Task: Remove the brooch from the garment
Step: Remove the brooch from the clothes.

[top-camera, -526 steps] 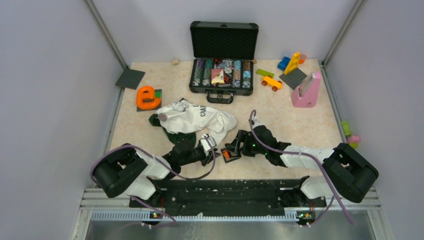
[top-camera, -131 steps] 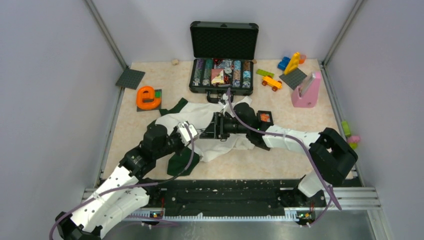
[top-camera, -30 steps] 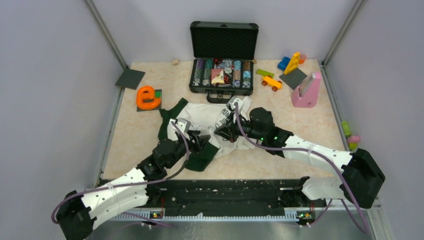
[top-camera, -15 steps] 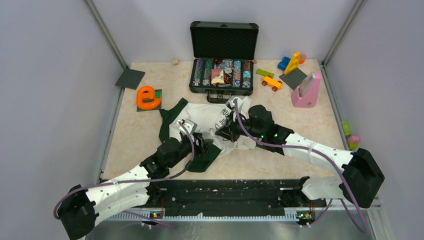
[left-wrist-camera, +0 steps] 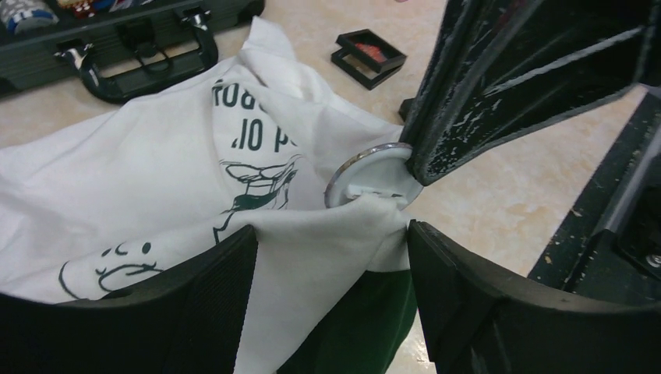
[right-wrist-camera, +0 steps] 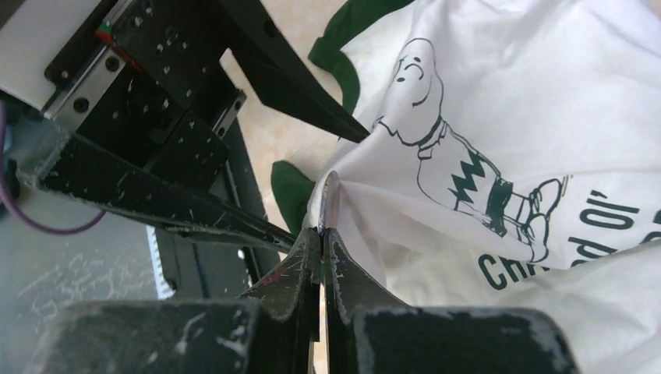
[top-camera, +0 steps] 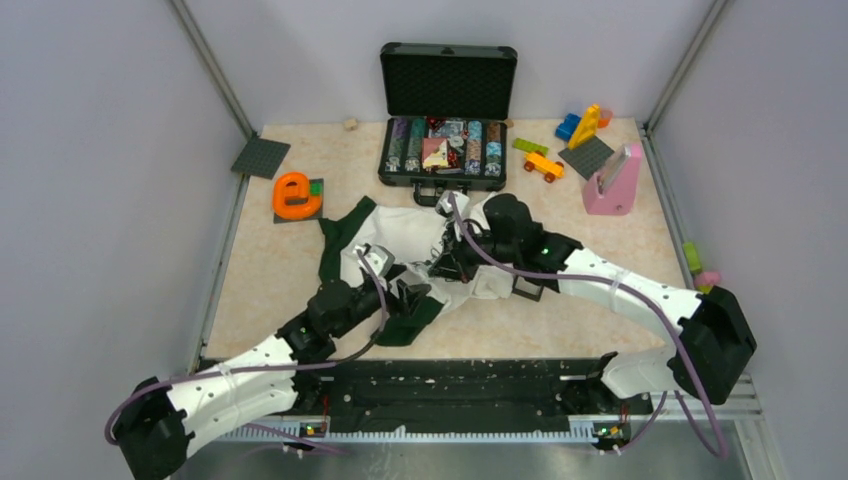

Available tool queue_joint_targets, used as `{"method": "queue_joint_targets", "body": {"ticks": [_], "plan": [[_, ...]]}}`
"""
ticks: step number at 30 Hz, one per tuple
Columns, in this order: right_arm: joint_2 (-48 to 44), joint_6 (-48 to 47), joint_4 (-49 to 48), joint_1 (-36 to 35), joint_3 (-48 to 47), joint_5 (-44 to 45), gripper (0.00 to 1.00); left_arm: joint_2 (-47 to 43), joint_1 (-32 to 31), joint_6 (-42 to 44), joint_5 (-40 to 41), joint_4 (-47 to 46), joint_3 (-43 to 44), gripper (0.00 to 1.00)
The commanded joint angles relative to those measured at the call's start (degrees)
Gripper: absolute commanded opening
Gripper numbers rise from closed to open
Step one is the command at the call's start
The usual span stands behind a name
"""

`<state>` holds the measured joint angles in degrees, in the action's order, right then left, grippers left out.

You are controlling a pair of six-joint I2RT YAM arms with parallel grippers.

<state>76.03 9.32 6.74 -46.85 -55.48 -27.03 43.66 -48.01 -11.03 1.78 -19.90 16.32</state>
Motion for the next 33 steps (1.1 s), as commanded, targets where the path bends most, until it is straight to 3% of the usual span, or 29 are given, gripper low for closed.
{"method": "queue_joint_targets", "body": {"ticks": [1,5,8,10,17,25,33], "plan": [[0.1,-8.7,3.2,0.8,-4.3,-9.0,0.00,-1.6,0.0,1.6,-6.4,-8.6,-3.2,0.75],[3.1,-15.0,10.4,1.0,-9.7,-12.0,0.00,1.0,0.0,4.1,-8.4,-9.7,-2.5,0.75],[5.4,-18.0,15.0,1.0,-12.9,-13.9,0.00,2.4,0.0,7.8,-12.1,-11.3,-3.1,0.85],[6.2,-20.0,17.2,0.9,-14.4,-15.4,0.00,1.8,0.0,8.9,-12.0,-15.3,-5.4,0.85],[8.0,-24.2,22.5,1.0,-17.6,-16.3,0.00,-2.7,-0.1,12.3,-12.6,-19.3,-8.7,0.62],[9.2,-24.4,22.8,1.0,-18.5,-19.7,0.00,-0.7,0.0,12.9,-12.3,-19.9,-7.9,0.68],[10.8,-25.2,24.3,1.0,-20.4,-19.9,0.00,0.5,0.0,14.9,-14.9,-20.0,-7.1,0.40]]}}
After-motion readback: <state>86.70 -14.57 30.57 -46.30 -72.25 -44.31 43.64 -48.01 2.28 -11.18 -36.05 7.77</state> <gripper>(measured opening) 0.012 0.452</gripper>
